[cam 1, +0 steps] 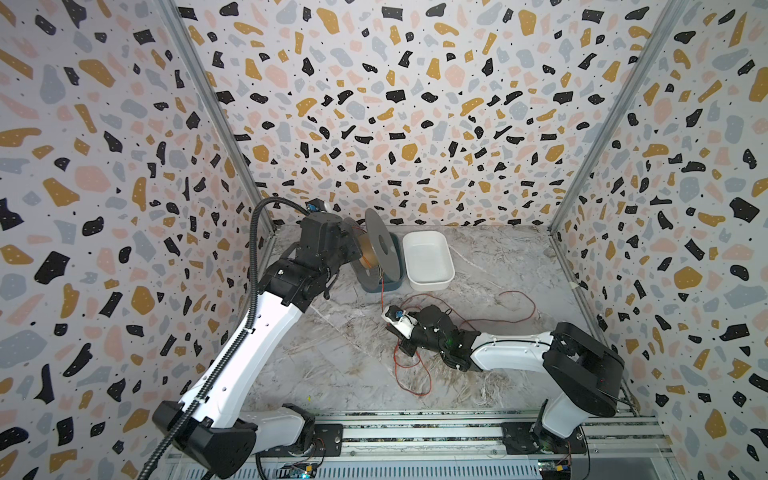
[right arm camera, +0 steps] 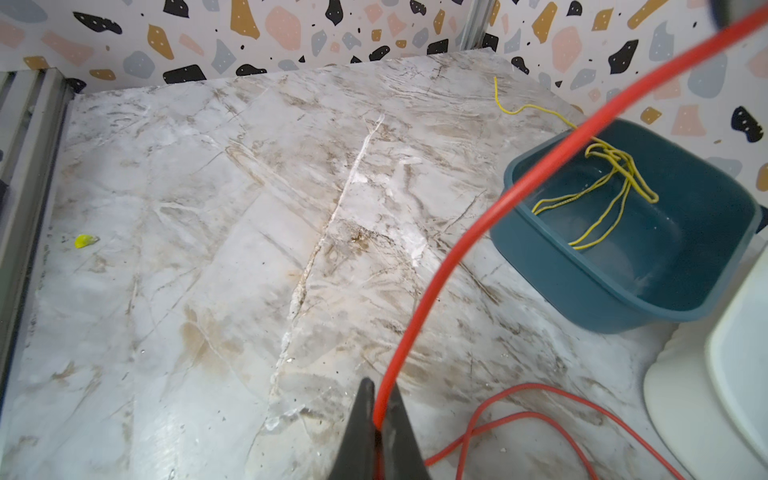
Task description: Wrap the cables
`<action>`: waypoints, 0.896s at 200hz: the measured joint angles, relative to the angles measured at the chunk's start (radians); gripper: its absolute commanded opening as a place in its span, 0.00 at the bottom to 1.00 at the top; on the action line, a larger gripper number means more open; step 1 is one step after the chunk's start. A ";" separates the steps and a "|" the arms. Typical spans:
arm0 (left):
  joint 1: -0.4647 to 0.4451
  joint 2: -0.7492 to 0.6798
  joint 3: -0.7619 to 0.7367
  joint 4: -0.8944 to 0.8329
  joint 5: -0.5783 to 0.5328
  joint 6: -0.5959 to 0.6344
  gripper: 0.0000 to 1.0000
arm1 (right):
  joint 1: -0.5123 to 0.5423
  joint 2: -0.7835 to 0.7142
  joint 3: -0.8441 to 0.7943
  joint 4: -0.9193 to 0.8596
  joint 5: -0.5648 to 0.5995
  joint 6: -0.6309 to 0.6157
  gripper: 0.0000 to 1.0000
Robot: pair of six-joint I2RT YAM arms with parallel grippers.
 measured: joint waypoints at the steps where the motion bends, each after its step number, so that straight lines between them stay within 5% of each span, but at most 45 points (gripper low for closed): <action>1: 0.000 0.000 -0.001 0.001 -0.002 0.000 0.00 | 0.002 -0.002 0.003 -0.004 0.002 -0.002 0.00; 87: 0.004 -0.026 -0.195 0.100 -0.151 -0.010 0.00 | 0.062 -0.131 0.193 -0.236 0.108 -0.120 0.00; 179: -0.032 -0.031 -0.211 0.067 -0.175 0.064 0.00 | 0.043 -0.151 0.360 -0.367 0.223 -0.163 0.00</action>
